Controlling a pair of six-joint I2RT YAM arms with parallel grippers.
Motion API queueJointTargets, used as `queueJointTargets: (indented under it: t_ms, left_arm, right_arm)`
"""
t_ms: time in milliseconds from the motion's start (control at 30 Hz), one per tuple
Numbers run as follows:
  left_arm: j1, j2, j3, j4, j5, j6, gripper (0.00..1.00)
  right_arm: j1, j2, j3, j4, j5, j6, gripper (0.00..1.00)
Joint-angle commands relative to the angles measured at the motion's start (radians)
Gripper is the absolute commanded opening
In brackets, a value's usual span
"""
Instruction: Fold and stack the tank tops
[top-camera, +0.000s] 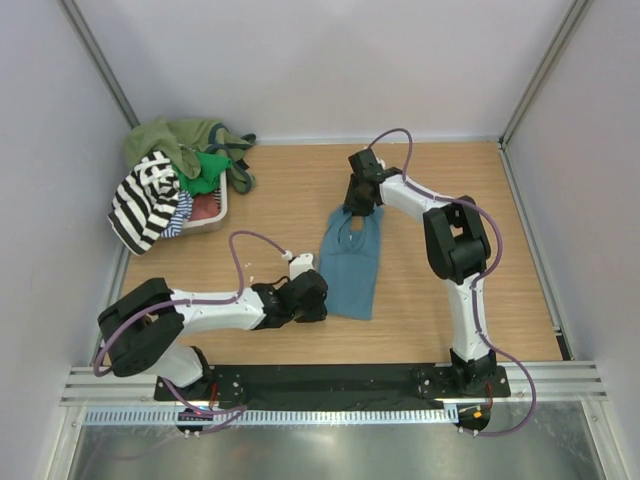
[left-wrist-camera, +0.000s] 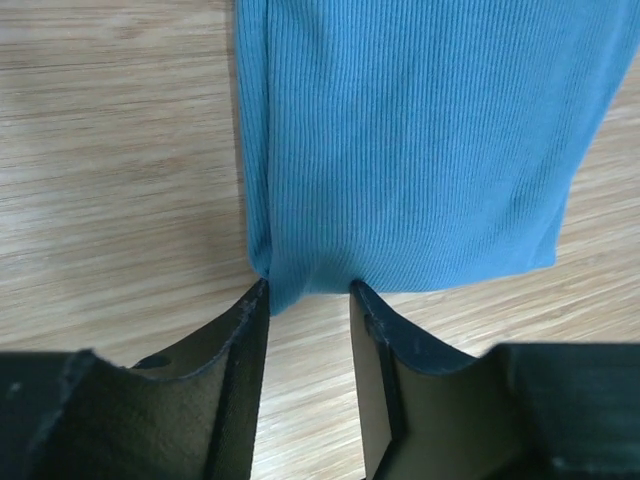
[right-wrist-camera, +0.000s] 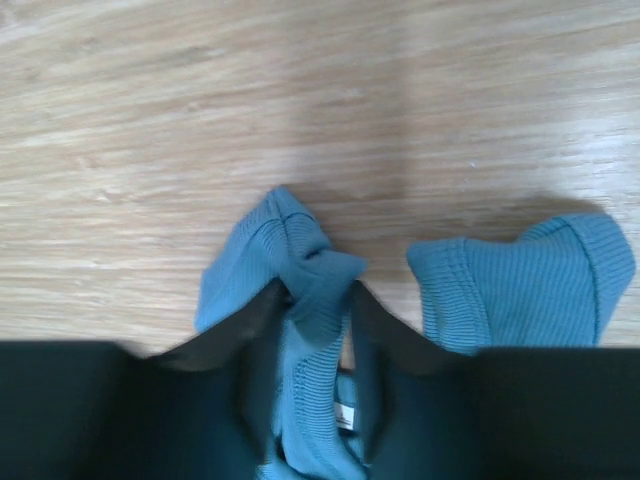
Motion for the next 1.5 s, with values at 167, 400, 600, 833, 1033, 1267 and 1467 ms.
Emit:
queueJointTargets:
  t_ms: [167,400,600,833,1033,1267,1467]
  left_arm:
    - [0.003,0.021,0.007,0.03,0.015,0.022,0.08]
    - [0.003,0.021,0.004,0.024,0.03,0.022,0.0]
    - [0.003,0.02,-0.002,0.019,0.03,0.019,0.0]
    - [0.003,0.023,-0.004,0.014,0.021,0.014,0.0]
    - [0.003,0.001,-0.001,-0.021,-0.004,0.012,0.01]
    - [0.003,-0.04,-0.002,-0.059,-0.004,0.006,0.04]
    - [0.003,-0.114,-0.033,-0.07,-0.005,0.002,0.24]
  right_arm:
    - [0.001,0.035,0.102,0.032,0.012,-0.004,0.16]
    - [0.001,0.082,0.165,0.086,-0.021,-0.052,0.06]
    - [-0.008,0.125,0.266,0.089,-0.034,-0.07,0.15]
    - [-0.008,0.108,0.295,0.093,-0.105,-0.082,0.53]
    - [-0.009,-0.003,0.233,0.064,-0.122,-0.102,0.54]
    - [0.018,-0.301,-0.053,0.017,-0.085,-0.148,0.51]
    - [0.075,-0.591,-0.444,0.023,-0.053,-0.13,0.54]
